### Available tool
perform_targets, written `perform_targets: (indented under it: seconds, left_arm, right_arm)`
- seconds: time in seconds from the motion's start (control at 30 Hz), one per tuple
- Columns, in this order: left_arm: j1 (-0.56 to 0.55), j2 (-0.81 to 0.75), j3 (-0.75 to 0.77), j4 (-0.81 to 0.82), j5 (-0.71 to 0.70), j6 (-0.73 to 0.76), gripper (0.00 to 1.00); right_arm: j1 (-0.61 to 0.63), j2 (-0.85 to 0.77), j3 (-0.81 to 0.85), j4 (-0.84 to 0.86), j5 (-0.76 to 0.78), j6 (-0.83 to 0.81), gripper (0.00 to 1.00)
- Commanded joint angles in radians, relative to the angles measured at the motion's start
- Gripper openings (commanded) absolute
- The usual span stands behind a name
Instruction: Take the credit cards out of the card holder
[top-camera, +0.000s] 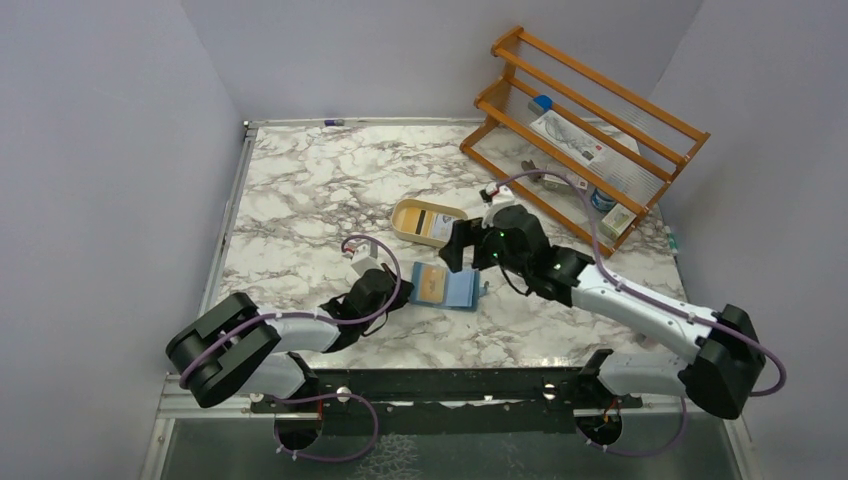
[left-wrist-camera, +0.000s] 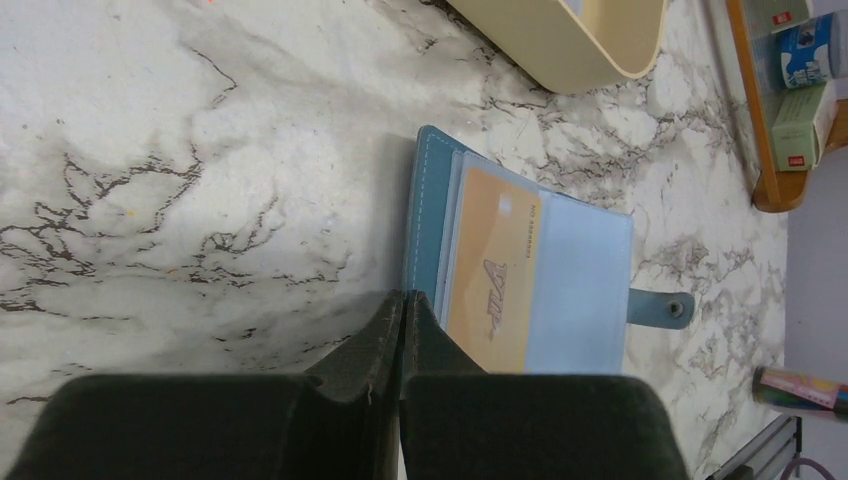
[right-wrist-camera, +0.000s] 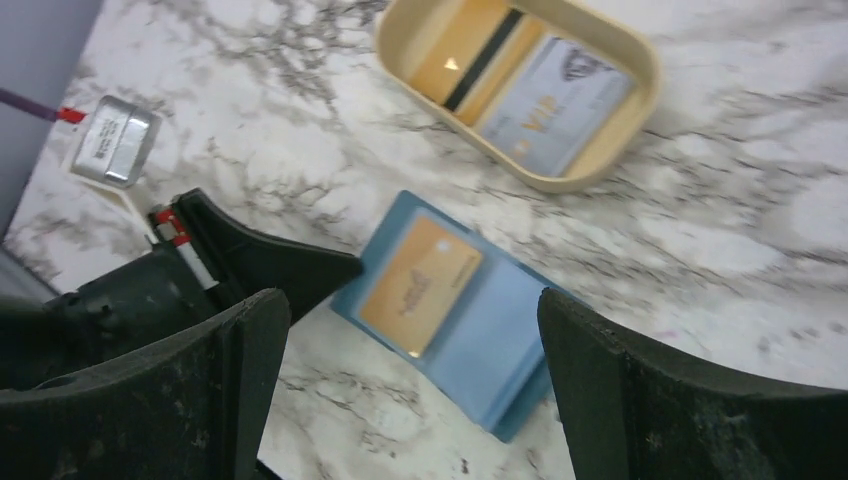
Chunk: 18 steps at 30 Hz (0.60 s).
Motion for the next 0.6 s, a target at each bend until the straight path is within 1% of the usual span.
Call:
perform_targets:
  seconds: [0.0,0.1,0.2,0.3,0.47,0.57]
  left_arm:
    - [0.004,-0.035,-0.008,-0.005,-0.049,-0.030,0.00]
    - [0.004,-0.051,-0.011,-0.004,-0.048,-0.034,0.00]
    - [0.004,-0.073,-0.028,-0.005,-0.061,-0.045,0.00]
    - [0.005,-0.094,-0.045,-0.004,-0.068,-0.050,0.00]
    - [0.005,-0.121,-0.079,-0.006,-0.075,-0.057,0.00]
    - [0.005,-0.128,-0.104,-0.006,-0.083,-0.069,0.00]
  right_arm:
    - [-0.005,0.143,-0.047,0.292,-0.302,0.020,1.00]
    - [-0.005,0.239,-0.093,0.409,-0.359,0.084,0.99]
    - [-0.005,0.292,-0.153,0.544,-0.398,0.139,0.98]
    - [-0.005,0.329,-0.207,0.667,-0.393,0.172,0.98]
    - [-0.005,0.380,-0.245,0.719,-0.364,0.210,0.97]
    - [-0.005,0.417,-0.290,0.794,-0.373,0.254,0.96]
